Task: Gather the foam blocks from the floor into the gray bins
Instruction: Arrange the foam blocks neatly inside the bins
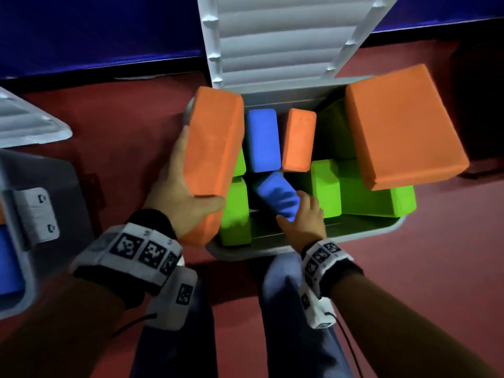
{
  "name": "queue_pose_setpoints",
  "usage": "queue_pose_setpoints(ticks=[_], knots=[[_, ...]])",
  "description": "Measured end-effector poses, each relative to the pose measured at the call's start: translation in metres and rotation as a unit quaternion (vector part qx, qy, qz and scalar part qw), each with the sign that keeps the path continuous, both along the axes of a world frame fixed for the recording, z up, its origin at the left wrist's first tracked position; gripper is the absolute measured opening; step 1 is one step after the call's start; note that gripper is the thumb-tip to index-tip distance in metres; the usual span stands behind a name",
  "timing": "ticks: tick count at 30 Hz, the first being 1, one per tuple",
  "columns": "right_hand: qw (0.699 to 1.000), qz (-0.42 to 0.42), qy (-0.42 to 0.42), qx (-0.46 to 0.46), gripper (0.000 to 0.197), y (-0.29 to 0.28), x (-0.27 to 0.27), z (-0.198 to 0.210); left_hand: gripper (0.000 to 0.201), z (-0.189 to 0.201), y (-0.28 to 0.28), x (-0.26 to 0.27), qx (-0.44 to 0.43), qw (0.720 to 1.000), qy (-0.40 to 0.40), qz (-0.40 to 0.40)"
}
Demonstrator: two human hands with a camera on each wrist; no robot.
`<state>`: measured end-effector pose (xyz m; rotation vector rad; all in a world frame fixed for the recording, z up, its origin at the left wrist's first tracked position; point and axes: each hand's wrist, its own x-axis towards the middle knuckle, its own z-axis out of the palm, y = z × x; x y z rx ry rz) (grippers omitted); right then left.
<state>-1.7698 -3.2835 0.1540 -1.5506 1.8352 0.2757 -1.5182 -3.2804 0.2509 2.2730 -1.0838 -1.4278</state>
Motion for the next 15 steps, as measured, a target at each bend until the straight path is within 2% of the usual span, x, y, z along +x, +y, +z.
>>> queue_pose_setpoints(ticks=[2, 4, 6, 8, 12, 15], knots=[[0.995, 0.031, 0.061, 0.075, 0.090, -0.008, -0.007, -0.024, 0.123, -0.005, -0.004, -0.020, -0.002, 0.999, -0.047, -0.012], [0.990, 0.044, 0.079, 0.112, 0.105, -0.014, -0.004, -0.044, 0.122, -0.013, -0.004, -0.043, -0.004, 0.994, -0.075, -0.084], [0.985, 0.035, 0.116, 0.124, 0.110, -0.019, 0.003, -0.060, 0.122, -0.020, -0.012, -0.042, -0.005, 0.994, -0.077, -0.074], [0.979, 0.032, 0.150, 0.130, 0.103, -0.023, 0.011, -0.068, 0.124, -0.026, -0.011, -0.033, -0.018, 0.995, -0.077, -0.053], [0.977, 0.102, 0.157, 0.100, 0.083, -0.024, 0.025, -0.061, 0.122, -0.025, -0.010, -0.021, -0.048, 0.997, -0.055, -0.039], [0.988, 0.047, 0.126, 0.079, 0.076, -0.033, 0.034, -0.047, 0.122, -0.022, -0.017, -0.018, -0.028, 0.997, -0.045, -0.064]])
